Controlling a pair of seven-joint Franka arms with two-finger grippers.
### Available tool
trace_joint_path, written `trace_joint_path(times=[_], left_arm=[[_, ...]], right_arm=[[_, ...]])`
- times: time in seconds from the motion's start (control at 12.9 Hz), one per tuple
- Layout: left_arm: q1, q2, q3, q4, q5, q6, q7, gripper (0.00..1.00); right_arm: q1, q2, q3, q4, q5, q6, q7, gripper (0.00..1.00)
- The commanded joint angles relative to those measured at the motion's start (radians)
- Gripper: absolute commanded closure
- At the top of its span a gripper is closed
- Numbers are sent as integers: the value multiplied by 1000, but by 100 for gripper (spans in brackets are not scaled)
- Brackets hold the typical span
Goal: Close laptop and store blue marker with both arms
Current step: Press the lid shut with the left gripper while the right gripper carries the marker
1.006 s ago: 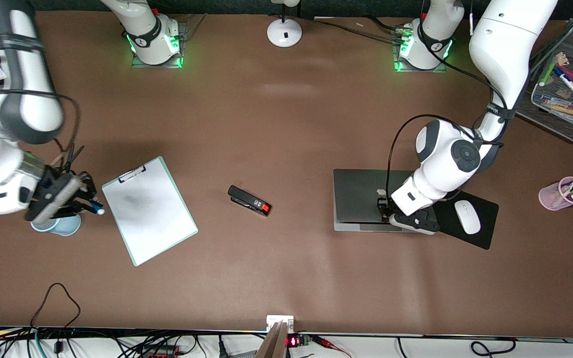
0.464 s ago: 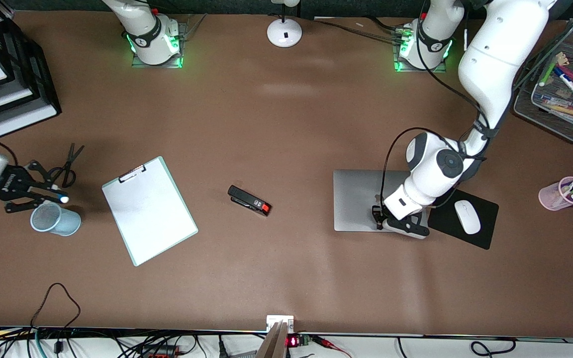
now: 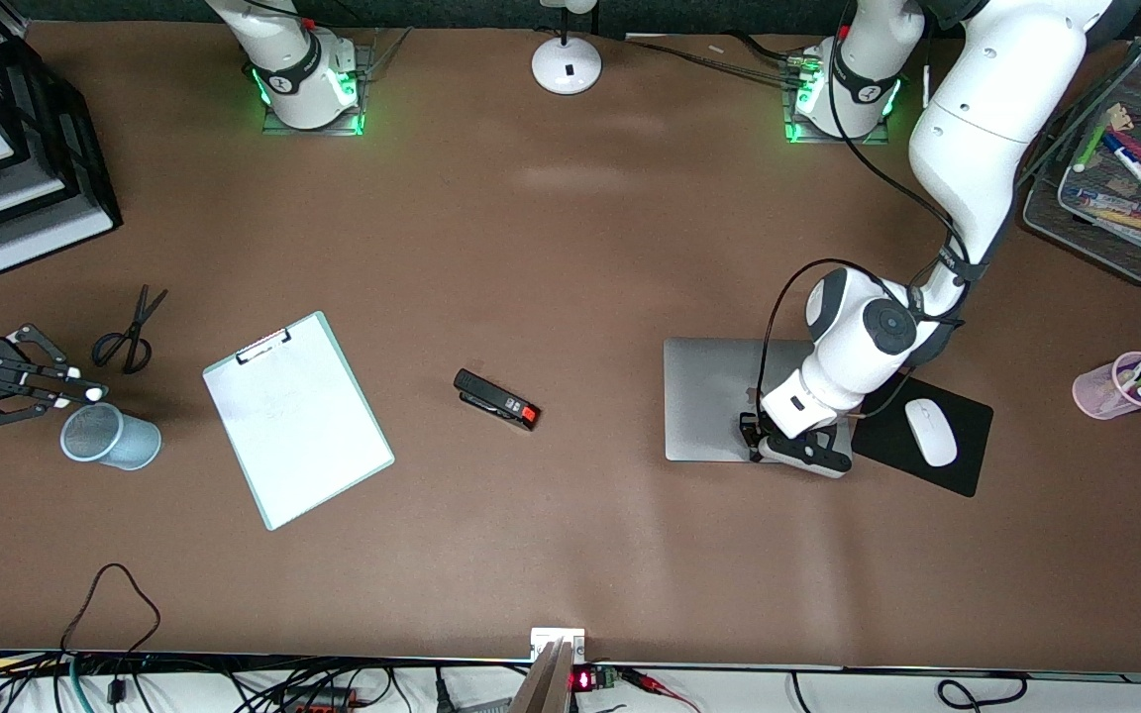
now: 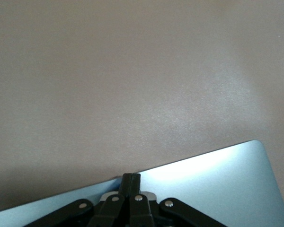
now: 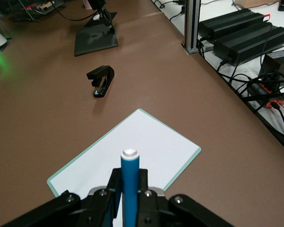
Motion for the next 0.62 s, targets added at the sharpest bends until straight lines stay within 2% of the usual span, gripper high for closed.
trace_joint_path(times=[0.0, 0.23, 0.54], left_arm=[[8, -70, 7, 17, 23, -129, 4, 100], [12, -221, 7, 18, 23, -407, 5, 100], [54, -405, 6, 50, 23, -785, 8, 100]], right_arm=[[-39, 68, 16, 89, 30, -61, -78, 100], [-57, 99, 18, 151, 63, -66, -118, 100], [-71, 139, 19, 166, 119, -67, -175, 100]])
